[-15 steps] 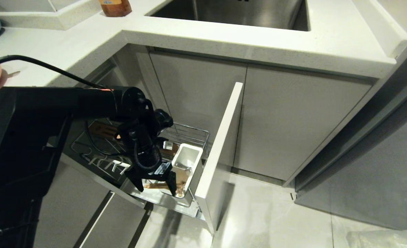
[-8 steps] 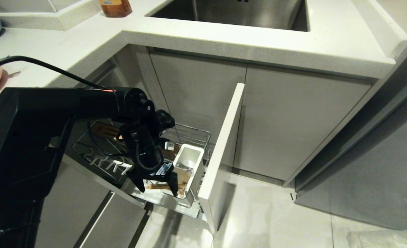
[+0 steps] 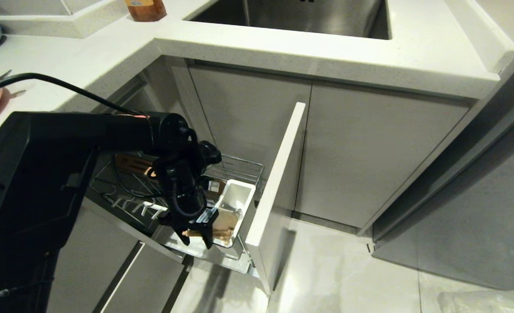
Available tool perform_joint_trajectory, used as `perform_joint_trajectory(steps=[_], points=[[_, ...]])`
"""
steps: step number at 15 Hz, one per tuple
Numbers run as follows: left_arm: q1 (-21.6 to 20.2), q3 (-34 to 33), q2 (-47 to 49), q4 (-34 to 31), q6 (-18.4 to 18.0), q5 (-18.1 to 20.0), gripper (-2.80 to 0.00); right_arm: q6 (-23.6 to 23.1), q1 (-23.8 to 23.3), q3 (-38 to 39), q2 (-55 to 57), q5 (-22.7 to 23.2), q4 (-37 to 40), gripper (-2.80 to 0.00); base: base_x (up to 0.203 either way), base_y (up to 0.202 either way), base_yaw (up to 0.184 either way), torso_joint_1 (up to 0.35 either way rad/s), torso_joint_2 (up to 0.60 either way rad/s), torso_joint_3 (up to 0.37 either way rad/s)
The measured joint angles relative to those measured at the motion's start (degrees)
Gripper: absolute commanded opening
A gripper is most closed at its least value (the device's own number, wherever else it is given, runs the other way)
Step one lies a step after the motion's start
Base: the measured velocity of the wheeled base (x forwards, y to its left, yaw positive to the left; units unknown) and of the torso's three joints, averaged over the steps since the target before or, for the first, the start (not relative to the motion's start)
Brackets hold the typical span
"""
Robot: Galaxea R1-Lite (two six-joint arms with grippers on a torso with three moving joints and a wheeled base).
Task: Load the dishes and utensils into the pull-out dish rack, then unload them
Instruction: Take the chopsticks out of the cupboard
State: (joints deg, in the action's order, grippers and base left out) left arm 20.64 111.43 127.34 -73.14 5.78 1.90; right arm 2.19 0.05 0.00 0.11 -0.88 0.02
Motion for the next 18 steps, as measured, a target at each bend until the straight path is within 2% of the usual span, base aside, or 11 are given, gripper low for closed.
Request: perform_joint_trajectory(steps=[5,12,18], points=[[0.1,0.0,-0.5,-0.1,0.0,0.5,-2.8,0.0,0.0,0.0,0.0,0.0,0.0,-2.8,0.0,0.0,0.0,0.0,0.0,0.0],[1.2,0.0,-4.2,-4.4,0.4,2.6,-2.8,0.0,0.0,0.0,0.0,0.0,0.0,-2.8,0.0,0.0,0.0,0.0,0.0,0.0],[1.7,-0.1,-7.3,-5.0,2.2,2.8,-2.8,0.0,0.0,0.0,0.0,0.0,0.0,-2.8,0.0,0.0,0.0,0.0,0.0,0.0]])
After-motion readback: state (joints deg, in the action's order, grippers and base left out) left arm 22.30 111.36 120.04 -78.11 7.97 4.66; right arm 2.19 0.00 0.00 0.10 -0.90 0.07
